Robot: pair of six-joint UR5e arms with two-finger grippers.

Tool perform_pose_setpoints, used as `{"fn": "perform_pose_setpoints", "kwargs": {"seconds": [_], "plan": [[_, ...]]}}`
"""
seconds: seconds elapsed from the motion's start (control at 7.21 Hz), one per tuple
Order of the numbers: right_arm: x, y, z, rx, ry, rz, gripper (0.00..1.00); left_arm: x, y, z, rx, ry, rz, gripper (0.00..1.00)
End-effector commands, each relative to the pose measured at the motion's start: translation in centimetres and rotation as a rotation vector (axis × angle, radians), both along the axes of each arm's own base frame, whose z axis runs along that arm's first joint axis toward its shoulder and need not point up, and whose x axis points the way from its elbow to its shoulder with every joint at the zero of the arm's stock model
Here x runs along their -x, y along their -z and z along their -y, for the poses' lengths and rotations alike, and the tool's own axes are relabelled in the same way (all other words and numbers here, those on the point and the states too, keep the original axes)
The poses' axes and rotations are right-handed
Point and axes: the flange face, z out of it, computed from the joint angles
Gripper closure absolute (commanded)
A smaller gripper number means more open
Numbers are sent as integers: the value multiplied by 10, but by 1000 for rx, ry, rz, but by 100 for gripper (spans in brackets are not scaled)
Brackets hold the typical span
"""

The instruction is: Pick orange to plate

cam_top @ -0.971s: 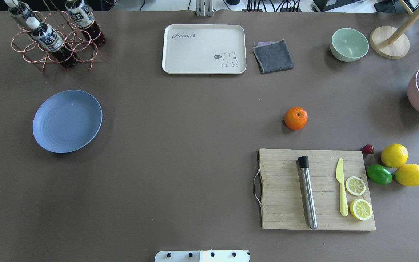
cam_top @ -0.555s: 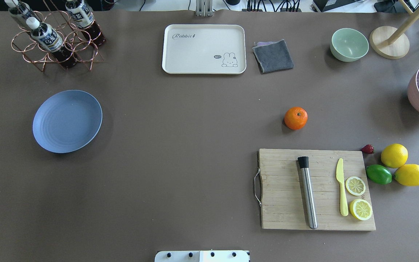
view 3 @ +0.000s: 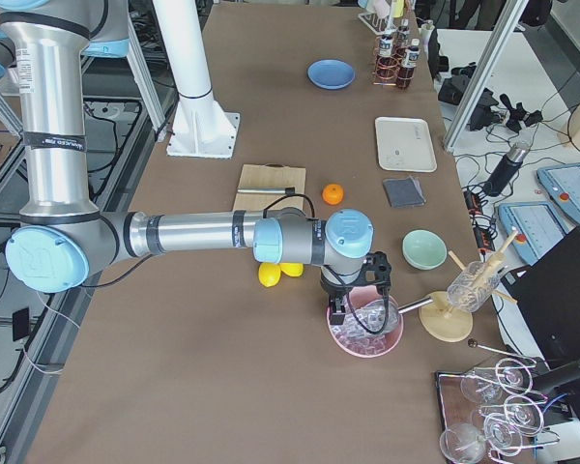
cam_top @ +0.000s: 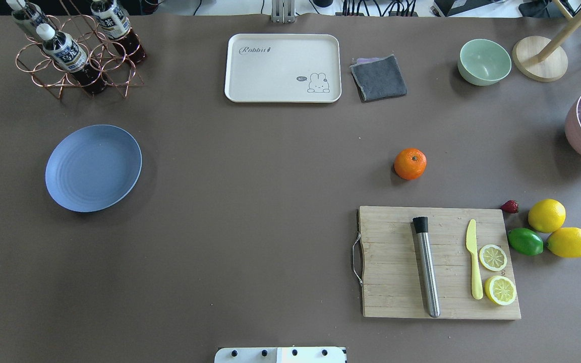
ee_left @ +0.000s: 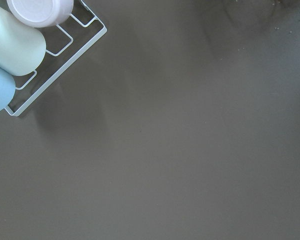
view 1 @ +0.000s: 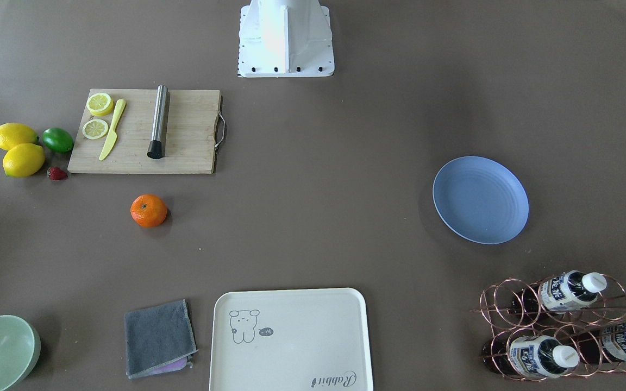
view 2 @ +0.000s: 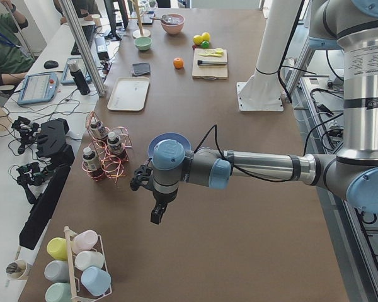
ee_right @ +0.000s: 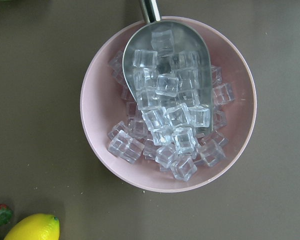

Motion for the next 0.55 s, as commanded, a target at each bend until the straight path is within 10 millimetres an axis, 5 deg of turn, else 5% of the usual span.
{"fn": "perform_pose_setpoints", "kwargs": {"seconds": [0.0,0.42], "plan": [[1,-3,1,7,0,-19,0,-2,1,0,2,-6,-29,2],[5,-1,0,6,8,51,0,-9,3,0,7,-16,-78,2]]}}
